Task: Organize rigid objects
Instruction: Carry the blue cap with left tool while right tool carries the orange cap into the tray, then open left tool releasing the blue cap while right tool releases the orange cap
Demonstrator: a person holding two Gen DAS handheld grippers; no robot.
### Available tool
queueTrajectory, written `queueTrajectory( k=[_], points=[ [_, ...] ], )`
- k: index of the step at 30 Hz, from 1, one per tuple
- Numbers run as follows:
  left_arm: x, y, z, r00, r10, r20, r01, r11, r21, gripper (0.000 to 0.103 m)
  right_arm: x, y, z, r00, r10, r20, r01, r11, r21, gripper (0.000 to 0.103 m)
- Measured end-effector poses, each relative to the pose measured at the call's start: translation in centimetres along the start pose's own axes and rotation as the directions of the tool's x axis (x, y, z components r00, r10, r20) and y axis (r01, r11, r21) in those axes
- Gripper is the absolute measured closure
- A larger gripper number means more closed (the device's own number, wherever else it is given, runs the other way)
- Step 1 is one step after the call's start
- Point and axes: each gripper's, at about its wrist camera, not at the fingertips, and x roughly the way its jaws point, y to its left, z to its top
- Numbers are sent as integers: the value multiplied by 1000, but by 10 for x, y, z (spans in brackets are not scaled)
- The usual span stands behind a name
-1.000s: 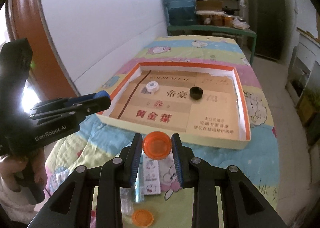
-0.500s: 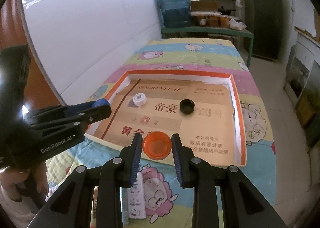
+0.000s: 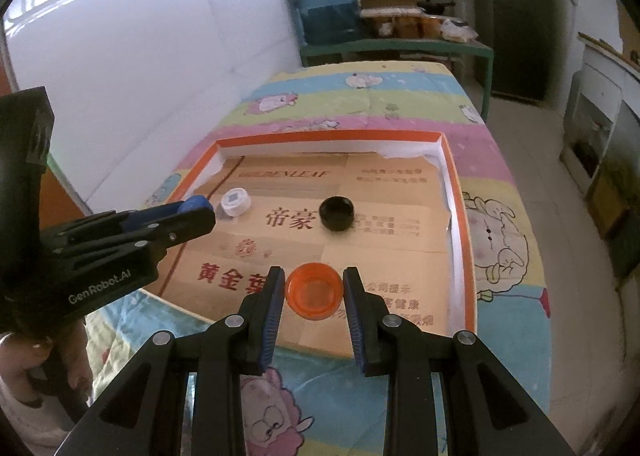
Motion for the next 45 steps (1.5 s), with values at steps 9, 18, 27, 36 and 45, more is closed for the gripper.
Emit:
queueTrajectory(
  k=[9,18,27,36,45],
  points=[
    [21,-2,10,1000,8,-17,-7,1000,10,72,15,-16,8,1000,-10,-8,10,1000,14,72],
    [43,-6,14,999,5,-45,-4,1000,20,72,31,-29,12,999,-23,-31,24,999,28,72],
    [58,-7,12,997,2,-74,-1,1000,25,72,47,-34,13,997,-53,-55,54,998,18,72],
    [69,-9,9,996,-10,-93,13,999,38,72,56,-34,12,993,-96,-66,96,995,-3,72],
    [72,-6,11,995,-35,-98,38,999,24,71,59,-29,11,989,-135,-59,132,990,-50,72]
  ],
)
